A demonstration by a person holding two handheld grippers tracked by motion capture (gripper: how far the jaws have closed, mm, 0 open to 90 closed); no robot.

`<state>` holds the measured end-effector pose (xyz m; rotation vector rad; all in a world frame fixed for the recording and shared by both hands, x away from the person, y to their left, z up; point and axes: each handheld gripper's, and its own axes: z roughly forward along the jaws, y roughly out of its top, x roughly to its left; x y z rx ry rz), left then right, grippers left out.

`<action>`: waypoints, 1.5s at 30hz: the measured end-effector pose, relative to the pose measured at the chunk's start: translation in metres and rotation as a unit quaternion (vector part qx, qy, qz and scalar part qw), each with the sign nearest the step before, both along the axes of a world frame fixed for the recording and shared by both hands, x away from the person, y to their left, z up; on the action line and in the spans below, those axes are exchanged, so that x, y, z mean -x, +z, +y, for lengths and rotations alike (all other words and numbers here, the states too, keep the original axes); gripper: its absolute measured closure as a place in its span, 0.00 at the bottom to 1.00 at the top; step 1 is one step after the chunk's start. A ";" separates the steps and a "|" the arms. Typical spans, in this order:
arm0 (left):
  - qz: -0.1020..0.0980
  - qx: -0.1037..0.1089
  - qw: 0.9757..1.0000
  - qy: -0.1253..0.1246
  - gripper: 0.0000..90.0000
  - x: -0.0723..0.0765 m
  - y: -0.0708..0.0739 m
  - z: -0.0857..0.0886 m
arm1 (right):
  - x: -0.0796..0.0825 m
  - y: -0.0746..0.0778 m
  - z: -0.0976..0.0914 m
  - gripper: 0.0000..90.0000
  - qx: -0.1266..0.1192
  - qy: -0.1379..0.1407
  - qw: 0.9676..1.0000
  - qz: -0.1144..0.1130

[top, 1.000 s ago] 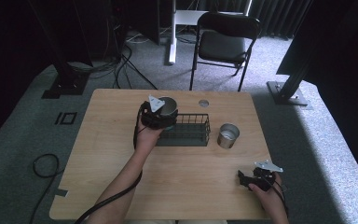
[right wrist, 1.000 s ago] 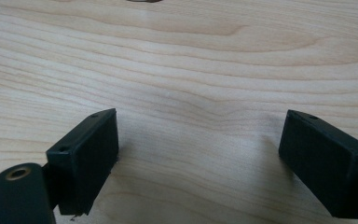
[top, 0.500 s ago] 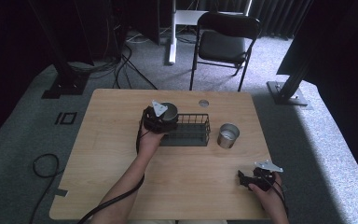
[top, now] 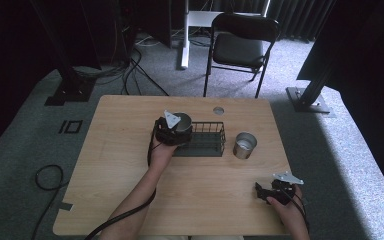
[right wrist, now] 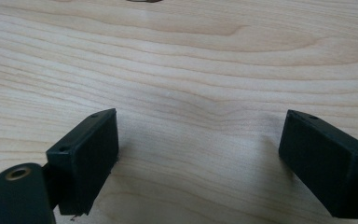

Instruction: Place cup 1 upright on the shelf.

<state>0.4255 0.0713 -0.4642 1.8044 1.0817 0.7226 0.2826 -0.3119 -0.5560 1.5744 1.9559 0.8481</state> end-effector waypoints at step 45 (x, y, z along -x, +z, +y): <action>0.013 0.015 0.999 -0.037 0.04 0.042 0.005 0.035 | 0.000 0.000 0.000 0.13 0.000 0.000 1.000 0.000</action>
